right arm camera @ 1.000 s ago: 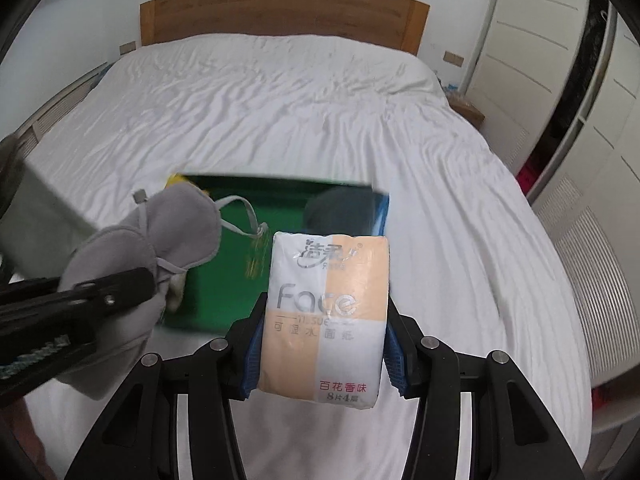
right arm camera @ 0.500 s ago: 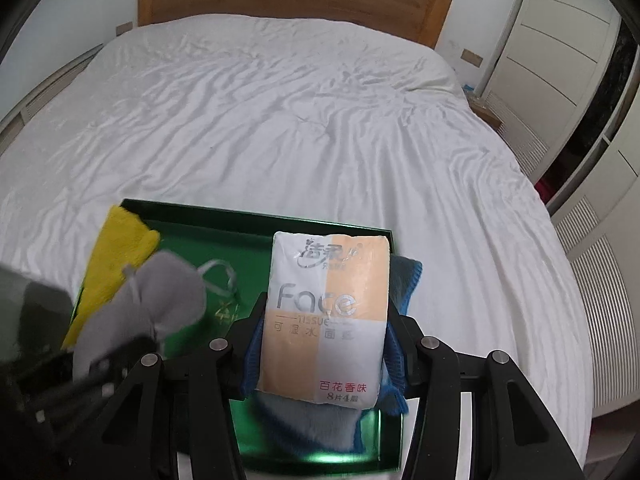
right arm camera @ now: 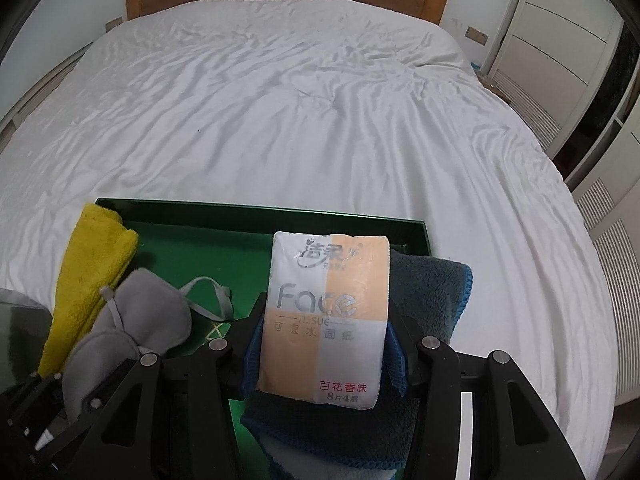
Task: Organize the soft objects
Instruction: 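Lower the eye mask and tissue pack into the tray and open both grippers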
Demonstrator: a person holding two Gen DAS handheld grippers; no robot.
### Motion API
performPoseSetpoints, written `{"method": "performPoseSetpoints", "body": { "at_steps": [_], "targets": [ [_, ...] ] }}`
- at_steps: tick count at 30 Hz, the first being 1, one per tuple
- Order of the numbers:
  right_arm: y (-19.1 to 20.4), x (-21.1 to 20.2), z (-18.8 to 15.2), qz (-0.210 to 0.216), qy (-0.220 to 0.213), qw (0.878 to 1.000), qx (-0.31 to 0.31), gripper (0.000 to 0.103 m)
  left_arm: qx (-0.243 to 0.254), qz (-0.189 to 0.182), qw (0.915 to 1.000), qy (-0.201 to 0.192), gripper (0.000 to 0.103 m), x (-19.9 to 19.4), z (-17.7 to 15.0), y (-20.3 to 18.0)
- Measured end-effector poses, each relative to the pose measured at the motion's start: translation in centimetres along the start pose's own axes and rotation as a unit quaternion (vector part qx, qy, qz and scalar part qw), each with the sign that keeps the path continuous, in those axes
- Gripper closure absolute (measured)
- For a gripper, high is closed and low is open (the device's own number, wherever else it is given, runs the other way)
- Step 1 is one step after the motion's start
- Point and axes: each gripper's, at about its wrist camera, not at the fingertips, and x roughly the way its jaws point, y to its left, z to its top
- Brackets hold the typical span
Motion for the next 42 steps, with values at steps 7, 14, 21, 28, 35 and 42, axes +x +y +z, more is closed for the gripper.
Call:
{"method": "performPoseSetpoints", "body": {
  "at_steps": [7,14,21,28,35,42],
  "targets": [
    [-0.2,0.2,0.1,-0.001,-0.001,1.0,0.002,0.053,0.007,0.0,1.0,0.002,0.081,-0.1,-0.2,-0.2],
    [-0.2,-0.1,-0.2,-0.005,-0.003,1.0,0.002,0.053,0.024,0.009,0.9996,-0.007,0.081,-0.2,0.1,-0.7],
    [0.0,-0.3,-0.4,-0.005,-0.005,1.0,0.002,0.052,0.04,0.019,0.9989,-0.017,0.081,-0.4,0.0,-1.0],
    [-0.1,-0.5,-0.4,-0.006,-0.006,1.0,0.002,0.052,0.04,0.02,0.9989,-0.016,0.081,-0.4,0.1,-1.0],
    [0.0,-0.5,-0.5,-0.008,-0.006,1.0,0.001,0.051,0.038,0.023,0.9989,-0.015,0.079,-0.3,0.0,-1.0],
    [0.2,-0.7,-0.4,-0.006,-0.006,1.0,0.001,0.049,0.04,0.026,0.9988,-0.016,0.077,-0.4,-0.1,-1.0]
  ]
}}
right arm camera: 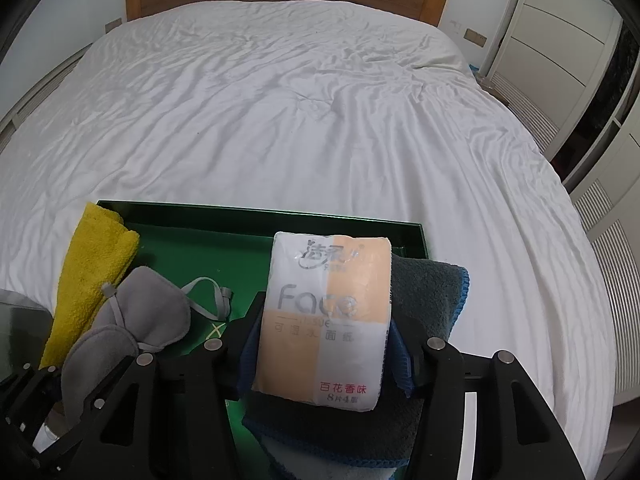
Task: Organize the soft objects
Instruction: 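Lower the eye mask and tissue pack into the tray and open both grippers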
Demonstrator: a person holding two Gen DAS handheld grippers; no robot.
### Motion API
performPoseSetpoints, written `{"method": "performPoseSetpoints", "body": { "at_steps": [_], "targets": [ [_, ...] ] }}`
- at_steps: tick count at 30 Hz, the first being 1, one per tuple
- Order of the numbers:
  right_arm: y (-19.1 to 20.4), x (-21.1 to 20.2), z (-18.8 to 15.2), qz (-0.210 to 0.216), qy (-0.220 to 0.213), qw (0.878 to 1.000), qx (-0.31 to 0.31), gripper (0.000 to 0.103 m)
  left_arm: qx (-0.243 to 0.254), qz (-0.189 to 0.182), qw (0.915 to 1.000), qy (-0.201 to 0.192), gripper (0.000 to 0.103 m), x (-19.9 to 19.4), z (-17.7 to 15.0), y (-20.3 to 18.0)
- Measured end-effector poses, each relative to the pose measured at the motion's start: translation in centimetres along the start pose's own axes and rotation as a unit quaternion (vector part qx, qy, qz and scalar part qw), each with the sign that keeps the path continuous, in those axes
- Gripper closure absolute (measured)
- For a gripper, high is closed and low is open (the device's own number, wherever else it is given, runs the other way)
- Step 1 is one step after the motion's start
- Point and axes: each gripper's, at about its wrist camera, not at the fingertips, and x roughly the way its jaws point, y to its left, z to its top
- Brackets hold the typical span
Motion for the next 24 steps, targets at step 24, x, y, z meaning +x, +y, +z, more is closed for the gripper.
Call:
{"method": "performPoseSetpoints", "body": {
  "at_steps": [24],
  "targets": [
    [0.1,-1.3,0.0,-0.008,-0.014,1.0,-0.001,0.035,0.015,0.001,0.9996,-0.025,0.062,-1.2,-0.1,-0.7]
  ]
}}
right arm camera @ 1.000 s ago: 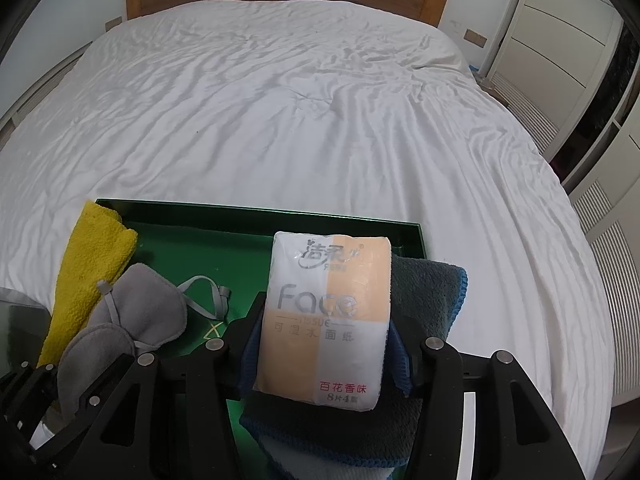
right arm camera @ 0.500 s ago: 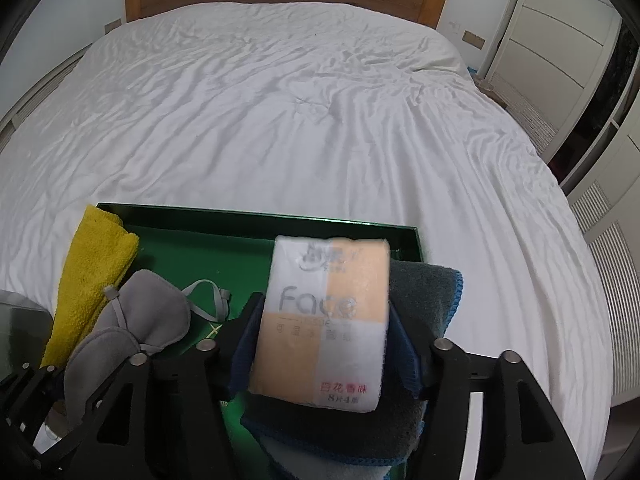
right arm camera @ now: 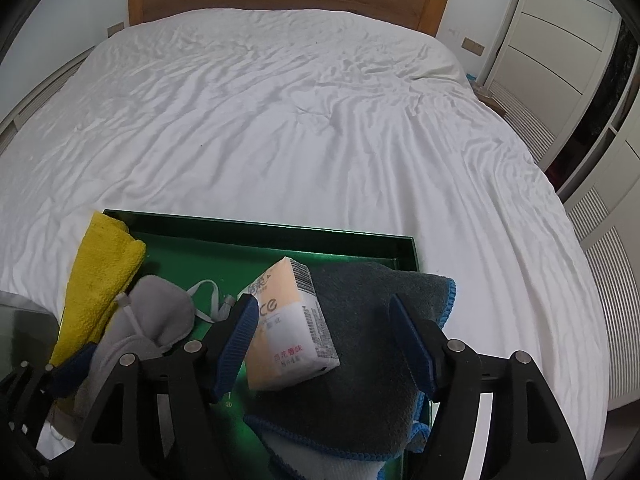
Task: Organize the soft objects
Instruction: 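Lower the eye mask and tissue pack into the tray and open both grippers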
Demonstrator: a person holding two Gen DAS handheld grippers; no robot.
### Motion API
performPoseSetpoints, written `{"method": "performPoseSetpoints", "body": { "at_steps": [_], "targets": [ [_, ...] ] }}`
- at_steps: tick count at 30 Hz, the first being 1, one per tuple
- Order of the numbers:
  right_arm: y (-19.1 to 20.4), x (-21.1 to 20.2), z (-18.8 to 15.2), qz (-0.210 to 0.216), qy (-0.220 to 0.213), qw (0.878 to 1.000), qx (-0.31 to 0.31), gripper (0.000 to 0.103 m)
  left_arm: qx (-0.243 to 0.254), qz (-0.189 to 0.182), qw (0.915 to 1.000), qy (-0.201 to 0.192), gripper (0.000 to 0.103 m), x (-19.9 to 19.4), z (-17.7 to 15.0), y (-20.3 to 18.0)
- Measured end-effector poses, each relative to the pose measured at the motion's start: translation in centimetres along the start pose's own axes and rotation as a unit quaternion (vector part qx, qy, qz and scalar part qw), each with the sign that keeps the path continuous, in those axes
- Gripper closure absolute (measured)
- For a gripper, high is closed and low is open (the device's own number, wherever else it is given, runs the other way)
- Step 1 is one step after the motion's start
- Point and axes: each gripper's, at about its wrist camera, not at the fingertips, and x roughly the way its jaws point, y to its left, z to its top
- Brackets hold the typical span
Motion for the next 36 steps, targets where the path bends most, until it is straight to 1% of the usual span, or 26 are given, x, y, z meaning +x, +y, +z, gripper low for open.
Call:
{"method": "performPoseSetpoints", "body": {
  "at_steps": [8,10,14,15,16,20,22,28,36],
  "targets": [
    [0.2,-0.5,0.1,0.0,-0.003,1.0,-0.002,0.034,0.003,0.004,1.0,-0.007,0.061,-0.3,0.3,0.0],
    [0.2,-0.6,0.1,-0.001,-0.004,1.0,-0.001,0.031,0.004,0.005,0.9999,-0.009,0.057,-0.4,0.3,0.0],
    [0.4,-1.0,0.1,0.001,-0.009,1.0,0.0,0.03,0.007,0.007,0.9998,-0.016,0.055,-0.7,0.4,0.0],
    [0.6,-1.2,0.1,0.002,-0.01,1.0,-0.001,0.03,0.007,0.007,0.9998,-0.017,0.053,-0.8,0.3,0.0],
    [0.7,-1.3,0.1,0.003,-0.011,1.0,-0.002,0.029,0.007,0.009,0.9998,-0.019,0.048,-0.9,0.3,0.1],
    [0.8,-2.0,0.0,0.001,-0.019,1.0,0.002,0.028,0.011,0.012,0.9994,-0.031,0.043,-1.5,0.3,0.2],
    [0.9,-2.4,0.1,-0.001,-0.024,1.0,0.003,0.026,0.011,0.013,0.9992,-0.036,0.033,-1.8,0.4,0.3],
    [0.9,-3.9,-0.1,-0.007,-0.034,0.999,0.009,0.025,0.017,0.016,0.9987,-0.045,0.022,-2.7,0.4,0.4],
    [0.9,-6.5,-0.4,-0.02,-0.051,0.998,0.015,0.024,0.031,0.014,0.9977,-0.059,0.022,-4.3,0.3,0.0]
  ]
}}
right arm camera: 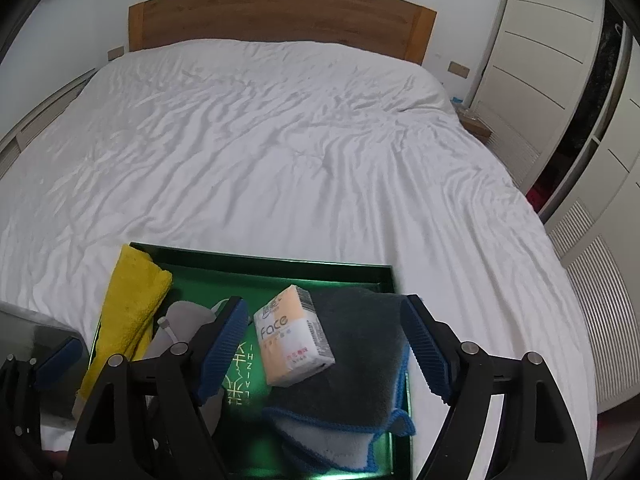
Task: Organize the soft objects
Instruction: 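Lower the eye mask and tissue pack into the tray and open both grippers, then move both grippers back toward the zip bag and black hair tie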
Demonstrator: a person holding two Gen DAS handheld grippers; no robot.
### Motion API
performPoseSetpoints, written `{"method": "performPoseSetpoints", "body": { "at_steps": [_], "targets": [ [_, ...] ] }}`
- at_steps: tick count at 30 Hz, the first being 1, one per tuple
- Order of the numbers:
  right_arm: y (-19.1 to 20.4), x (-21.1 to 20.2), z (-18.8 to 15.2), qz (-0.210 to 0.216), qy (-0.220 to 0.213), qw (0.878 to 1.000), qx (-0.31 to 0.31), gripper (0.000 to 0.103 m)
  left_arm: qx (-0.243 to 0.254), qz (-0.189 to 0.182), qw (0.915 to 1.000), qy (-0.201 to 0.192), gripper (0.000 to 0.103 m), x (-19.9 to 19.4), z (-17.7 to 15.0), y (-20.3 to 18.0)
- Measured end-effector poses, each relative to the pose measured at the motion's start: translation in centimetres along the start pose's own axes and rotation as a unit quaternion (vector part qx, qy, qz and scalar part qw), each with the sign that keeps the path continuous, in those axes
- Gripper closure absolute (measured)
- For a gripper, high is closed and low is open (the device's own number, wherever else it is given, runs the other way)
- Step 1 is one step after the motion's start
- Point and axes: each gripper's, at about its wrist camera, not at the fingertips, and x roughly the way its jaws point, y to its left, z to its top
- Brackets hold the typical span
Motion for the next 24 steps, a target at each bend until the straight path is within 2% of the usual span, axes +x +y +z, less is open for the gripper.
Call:
{"method": "performPoseSetpoints", "body": {
  "at_steps": [8,17,24],
  "targets": [
    [-0.7,-3.3,-0.9,-0.018,-0.009,1.0,0.014,0.024,0.011,-0.009,0.9998,-0.01,0.022,-2.3,-0.1,-0.3],
    [-1.9,-8.3,-2.8,-0.038,-0.015,0.999,0.025,0.024,0.04,-0.041,0.998,-0.028,0.022,-7.4,-1.5,-1.0],
    [-1.8,-14.3,-5.3,-0.05,-0.026,0.998,0.028,0.024,0.058,-0.101,0.992,-0.049,0.022,-13.9,-4.3,-0.4]
  ]
}}
